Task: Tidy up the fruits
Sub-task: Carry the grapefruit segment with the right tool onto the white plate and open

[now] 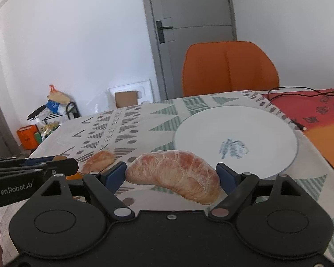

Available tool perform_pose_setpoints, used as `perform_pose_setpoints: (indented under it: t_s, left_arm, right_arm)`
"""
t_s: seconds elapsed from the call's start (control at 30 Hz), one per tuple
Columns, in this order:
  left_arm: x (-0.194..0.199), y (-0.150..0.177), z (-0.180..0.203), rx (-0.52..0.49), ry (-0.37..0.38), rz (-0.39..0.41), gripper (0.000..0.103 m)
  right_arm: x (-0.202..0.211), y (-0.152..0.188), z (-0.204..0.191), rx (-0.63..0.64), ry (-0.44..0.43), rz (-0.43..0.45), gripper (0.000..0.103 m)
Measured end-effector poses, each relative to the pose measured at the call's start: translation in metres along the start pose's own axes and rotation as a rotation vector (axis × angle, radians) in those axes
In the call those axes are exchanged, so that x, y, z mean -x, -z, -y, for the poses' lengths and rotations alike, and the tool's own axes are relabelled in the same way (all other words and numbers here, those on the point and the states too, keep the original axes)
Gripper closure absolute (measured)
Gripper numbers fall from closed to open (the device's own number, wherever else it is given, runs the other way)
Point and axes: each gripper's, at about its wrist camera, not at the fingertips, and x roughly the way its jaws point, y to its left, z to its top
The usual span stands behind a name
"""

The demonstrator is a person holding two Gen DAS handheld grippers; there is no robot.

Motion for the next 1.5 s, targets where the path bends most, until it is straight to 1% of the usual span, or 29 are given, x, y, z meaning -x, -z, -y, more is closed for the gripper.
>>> perform_pose_setpoints:
  t_s: [0.5, 0.93, 1.1, 1.3, 1.4, 1.5]
  left_arm:
    - [-0.046, -0.015, 0.044, -0.043, 0.07, -0.023, 0.077]
    - [-0.092, -0.04, 0.064, -0.027, 0.12, -0.034, 0.077]
    - [-0.112, -0.044, 0.073, -0.039, 0.131, -0.055, 0.077]
    - [-0.133, -0.049, 0.078, -0.024, 0.15, -0.079, 0.077]
    - [-0.138, -0.052, 0.081, -0.018, 0.162, -0.087, 0.077]
    - [-0.14, -0.056, 0.084, -0.015, 0.16, -0.084, 0.077]
  right_arm:
    - [-0.005, -0.006, 0.061, -0.095, 0.05, 0.036, 0.019]
    - [-0.03, -0.021, 0.09, -0.056, 0.079, 0.021, 0.019]
    - [-0.042, -0.029, 0.103, -0.059, 0.092, 0.009, 0.019]
    - [-0.057, -0.031, 0.114, -0.065, 0.104, -0.013, 0.019]
    - [-0.064, -0.031, 0.116, -0.064, 0.104, -0.028, 0.017]
    - [-0.06, -0.031, 0.118, -0.07, 0.112, -0.002, 0.016]
